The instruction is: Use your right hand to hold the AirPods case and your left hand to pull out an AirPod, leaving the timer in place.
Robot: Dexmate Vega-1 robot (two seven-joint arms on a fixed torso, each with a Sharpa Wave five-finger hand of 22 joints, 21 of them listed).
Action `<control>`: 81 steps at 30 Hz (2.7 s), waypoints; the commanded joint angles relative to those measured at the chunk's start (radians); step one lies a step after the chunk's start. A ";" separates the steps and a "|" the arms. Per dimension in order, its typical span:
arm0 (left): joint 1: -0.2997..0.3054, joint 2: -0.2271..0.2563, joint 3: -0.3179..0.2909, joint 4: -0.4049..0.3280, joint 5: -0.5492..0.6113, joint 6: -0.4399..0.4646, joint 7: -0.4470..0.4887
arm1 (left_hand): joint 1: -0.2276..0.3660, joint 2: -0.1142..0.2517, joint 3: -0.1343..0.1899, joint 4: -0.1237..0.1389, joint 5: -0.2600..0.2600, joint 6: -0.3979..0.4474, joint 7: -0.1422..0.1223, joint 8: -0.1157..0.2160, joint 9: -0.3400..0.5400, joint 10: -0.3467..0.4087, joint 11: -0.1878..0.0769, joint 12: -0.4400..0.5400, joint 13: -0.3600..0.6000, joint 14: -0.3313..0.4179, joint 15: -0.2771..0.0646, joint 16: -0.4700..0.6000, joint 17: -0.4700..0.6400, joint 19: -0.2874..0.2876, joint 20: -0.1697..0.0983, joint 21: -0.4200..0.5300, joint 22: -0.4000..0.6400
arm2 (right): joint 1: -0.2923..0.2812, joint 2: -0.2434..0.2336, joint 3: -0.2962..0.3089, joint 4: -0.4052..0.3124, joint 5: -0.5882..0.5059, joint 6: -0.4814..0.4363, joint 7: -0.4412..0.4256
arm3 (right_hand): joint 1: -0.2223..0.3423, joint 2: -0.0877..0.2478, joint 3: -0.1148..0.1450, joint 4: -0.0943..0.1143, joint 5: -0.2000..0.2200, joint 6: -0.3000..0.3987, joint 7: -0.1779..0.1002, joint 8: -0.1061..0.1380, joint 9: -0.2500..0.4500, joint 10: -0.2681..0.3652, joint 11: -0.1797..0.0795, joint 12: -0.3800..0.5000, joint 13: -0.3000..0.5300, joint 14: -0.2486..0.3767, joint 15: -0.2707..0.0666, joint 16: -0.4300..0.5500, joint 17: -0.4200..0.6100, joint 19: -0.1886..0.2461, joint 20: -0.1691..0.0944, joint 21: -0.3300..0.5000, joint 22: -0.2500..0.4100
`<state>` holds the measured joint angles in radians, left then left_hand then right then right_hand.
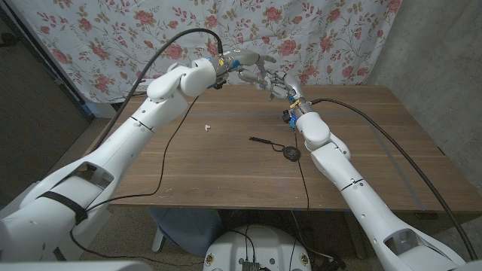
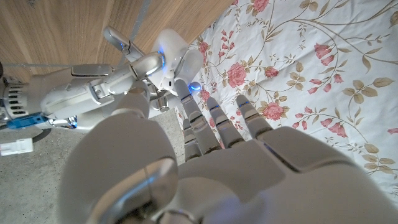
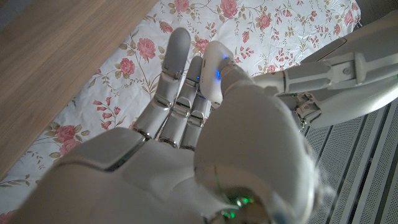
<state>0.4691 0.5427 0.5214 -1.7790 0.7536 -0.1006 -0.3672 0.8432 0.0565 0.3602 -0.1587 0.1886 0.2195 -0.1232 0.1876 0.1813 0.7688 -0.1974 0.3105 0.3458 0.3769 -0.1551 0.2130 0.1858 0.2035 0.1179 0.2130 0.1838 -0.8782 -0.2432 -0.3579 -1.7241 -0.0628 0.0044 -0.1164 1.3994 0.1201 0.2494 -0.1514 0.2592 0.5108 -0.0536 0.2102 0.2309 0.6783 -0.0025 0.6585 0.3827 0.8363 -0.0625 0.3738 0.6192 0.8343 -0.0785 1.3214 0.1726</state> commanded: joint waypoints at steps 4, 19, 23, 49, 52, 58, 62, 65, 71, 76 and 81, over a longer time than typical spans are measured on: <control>0.007 0.001 0.007 -0.002 0.028 -0.005 0.033 | 0.012 -0.002 0.010 -0.001 0.006 -0.004 0.005 0.005 0.003 -0.007 0.016 -0.008 0.006 -0.001 0.001 -0.001 0.003 -0.002 0.004 -0.003 0.005 | -0.003 -0.007 0.003 -0.006 0.002 0.007 0.022 | 0.008 0.007 0.003 -0.005 0.004 0.007 -0.003 -0.005 0.002 0.121 -0.117 0.002 0.010 0.053 -0.170 -0.001 0.005 -0.299 -0.103 0.008 0.002; -0.001 -0.003 0.017 0.011 0.030 -0.012 0.032 | 0.014 -0.001 0.014 -0.001 0.006 0.002 0.010 0.008 0.003 -0.015 0.013 -0.017 0.006 -0.002 0.001 0.000 0.003 -0.001 0.003 -0.002 0.005 | -0.011 -0.006 0.013 -0.021 0.025 0.005 0.039 | 0.007 0.008 0.003 -0.004 0.005 0.008 -0.003 -0.005 0.002 0.121 -0.115 0.002 0.011 0.051 -0.170 -0.002 0.005 -0.302 -0.103 0.009 0.002; -0.001 -0.001 0.020 0.012 0.040 -0.020 0.042 | 0.013 0.000 0.016 0.000 0.006 0.009 0.017 0.011 0.003 -0.016 0.014 -0.020 0.005 0.000 0.002 0.001 0.004 -0.001 0.003 -0.002 0.005 | -0.010 -0.005 0.013 -0.021 0.035 -0.001 0.047 | 0.006 0.007 0.003 -0.004 0.006 0.008 -0.002 -0.005 0.002 0.122 -0.116 0.001 0.011 0.051 -0.171 -0.002 0.006 -0.303 -0.103 0.010 0.002; 0.008 0.015 0.032 0.000 0.083 -0.025 0.075 | -0.001 0.003 0.022 0.007 0.005 0.031 0.014 0.016 0.002 0.007 0.022 -0.025 -0.001 0.010 -0.003 0.004 0.005 0.004 0.000 0.001 0.005 | -0.009 -0.004 0.015 -0.022 0.058 -0.001 0.061 | 0.007 0.008 0.002 -0.004 0.008 0.009 -0.002 -0.006 0.001 0.124 -0.113 0.000 0.010 0.052 -0.171 -0.001 0.007 -0.308 -0.103 0.015 0.002; 0.008 0.018 0.036 -0.006 0.100 -0.019 0.077 | -0.002 0.002 0.023 0.007 0.004 0.039 0.015 0.019 0.002 0.013 0.027 -0.026 -0.003 0.013 -0.003 0.005 0.004 0.004 -0.001 0.001 0.005 | -0.010 -0.007 0.014 -0.024 0.057 0.003 0.064 | 0.007 0.007 0.002 -0.004 0.008 0.010 -0.002 -0.005 0.001 0.125 -0.115 0.000 0.009 0.053 -0.171 -0.001 0.007 -0.308 -0.103 0.016 0.002; 0.011 0.020 0.037 -0.010 0.100 -0.016 0.074 | -0.006 0.003 0.027 0.008 0.004 0.037 0.014 0.016 0.002 0.018 0.018 -0.029 -0.005 0.014 -0.003 0.004 0.004 0.004 -0.002 0.001 0.005 | -0.016 -0.007 0.017 -0.031 0.059 0.003 0.061 | 0.008 0.007 0.002 -0.005 0.008 0.010 -0.002 -0.006 0.001 0.126 -0.116 0.001 0.011 0.053 -0.170 -0.001 0.007 -0.309 -0.103 0.018 0.002; 0.008 0.025 0.041 -0.010 0.109 -0.020 0.076 | -0.007 0.004 0.029 0.008 0.004 0.037 0.014 0.015 0.002 0.031 0.003 -0.026 -0.004 0.014 -0.002 0.004 0.004 0.004 -0.001 0.001 0.005 | -0.019 -0.008 0.019 -0.036 0.059 0.002 0.059 | 0.008 0.007 0.002 -0.005 0.008 0.011 -0.002 -0.005 0.001 0.127 -0.115 0.001 0.011 0.053 -0.170 -0.001 0.008 -0.310 -0.103 0.019 0.002; 0.008 0.025 0.041 -0.012 0.111 -0.017 0.077 | -0.010 0.005 0.031 0.008 0.004 0.033 0.011 0.013 0.002 0.040 -0.002 -0.023 -0.003 0.018 -0.006 0.005 0.005 0.004 0.001 0.001 0.005 | -0.021 -0.008 0.020 -0.039 0.059 -0.001 0.059 | 0.008 0.007 0.002 -0.005 0.008 0.010 -0.002 -0.006 0.001 0.125 -0.116 0.000 0.011 0.053 -0.170 -0.001 0.008 -0.310 -0.104 0.019 0.002; 0.010 0.026 0.043 -0.016 0.116 -0.013 0.074 | -0.012 0.004 0.033 0.008 0.004 0.034 0.010 0.013 0.002 0.060 -0.010 -0.017 0.000 0.025 -0.008 0.007 0.005 0.005 0.001 0.001 0.005 | -0.023 -0.010 0.020 -0.041 0.059 0.002 0.059 | 0.008 0.007 0.002 -0.005 0.009 0.010 -0.002 -0.006 0.001 0.124 -0.116 -0.001 0.010 0.053 -0.170 -0.001 0.008 -0.311 -0.104 0.020 0.002; 0.013 0.024 0.042 -0.019 0.109 -0.010 0.071 | -0.003 0.013 0.045 0.003 0.007 0.030 0.008 0.010 0.002 0.085 -0.018 -0.003 0.012 0.045 -0.020 0.012 0.006 0.005 0.003 0.001 0.005 | -0.026 -0.009 0.022 -0.044 0.058 0.001 0.057 | 0.008 0.008 0.002 -0.005 0.009 0.010 -0.003 -0.006 0.001 0.126 -0.114 0.000 0.011 0.053 -0.170 -0.001 0.008 -0.312 -0.103 0.021 0.002; 0.015 0.024 0.044 -0.022 0.114 -0.010 0.077 | 0.013 0.027 0.051 -0.004 0.009 0.029 -0.004 0.007 0.002 0.123 -0.020 0.032 0.036 0.068 -0.032 0.019 0.015 0.004 0.005 0.000 0.004 | -0.028 -0.012 0.022 -0.047 0.057 0.002 0.058 | 0.008 0.008 0.002 -0.005 0.009 0.009 -0.003 -0.006 0.001 0.126 -0.113 -0.001 0.011 0.053 -0.170 -0.001 0.008 -0.313 -0.103 0.021 0.002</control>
<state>0.4796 0.5662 0.5619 -1.7947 0.8623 -0.1126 -0.2914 0.8452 0.0744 0.4031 -0.1628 0.1895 0.2482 -0.1164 0.1959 0.1818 0.8697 -0.2174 0.3233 0.3656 0.4190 -0.1752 0.2234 0.1929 0.2036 0.1179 0.2130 0.1838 -0.9008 -0.2525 -0.3381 -1.7644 -0.0048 0.0049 -0.0556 1.4012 0.1178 0.2494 -0.1514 0.2619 0.5107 -0.0535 0.2101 0.2305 0.6818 0.0014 0.6519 0.3826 0.8383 -0.0605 0.3757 0.6230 0.8343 -0.0785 1.3390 0.1726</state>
